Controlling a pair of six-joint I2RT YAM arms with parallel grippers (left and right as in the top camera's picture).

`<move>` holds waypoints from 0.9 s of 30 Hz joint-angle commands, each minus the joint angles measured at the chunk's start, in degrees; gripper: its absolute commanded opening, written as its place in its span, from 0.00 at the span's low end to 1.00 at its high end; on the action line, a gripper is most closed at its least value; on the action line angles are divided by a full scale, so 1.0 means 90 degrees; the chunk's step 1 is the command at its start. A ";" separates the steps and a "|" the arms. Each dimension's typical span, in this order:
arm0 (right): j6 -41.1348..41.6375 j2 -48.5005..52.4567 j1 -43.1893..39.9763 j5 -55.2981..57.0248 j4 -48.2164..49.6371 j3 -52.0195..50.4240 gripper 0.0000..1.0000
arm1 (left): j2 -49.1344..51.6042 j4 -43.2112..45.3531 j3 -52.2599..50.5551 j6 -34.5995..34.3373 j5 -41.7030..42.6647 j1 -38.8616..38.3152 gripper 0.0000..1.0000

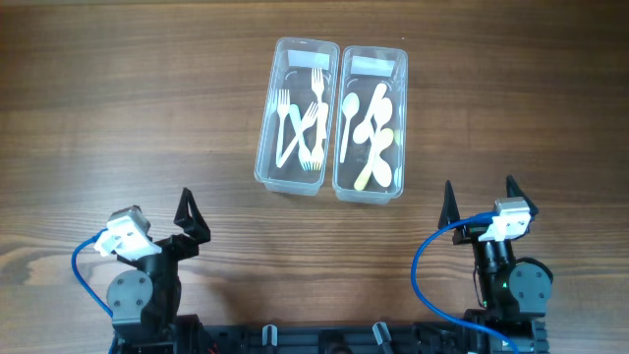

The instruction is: Pack container

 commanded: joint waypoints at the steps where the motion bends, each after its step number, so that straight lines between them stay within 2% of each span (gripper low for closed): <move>1: 0.0109 -0.0080 -0.0027 0.0085 0.0019 -0.0007 1.00 | -0.0087 -0.0109 -0.0083 -0.0056 0.0124 -0.0036 1.00; 11: 0.0114 -0.0080 -0.0027 0.0085 0.0019 -0.0007 1.00 | -0.0087 0.0291 -0.0663 -0.0061 0.0510 -0.0036 1.00; 23: 0.0114 -0.0080 -0.0027 0.0085 0.0019 -0.0007 1.00 | -0.0090 0.0464 -0.0840 -0.0017 0.0257 -0.0032 1.00; 27: 0.0112 -0.0080 -0.0027 0.0085 0.0019 -0.0007 1.00 | -0.0090 0.0843 -0.0964 0.1426 0.0505 -0.0032 1.00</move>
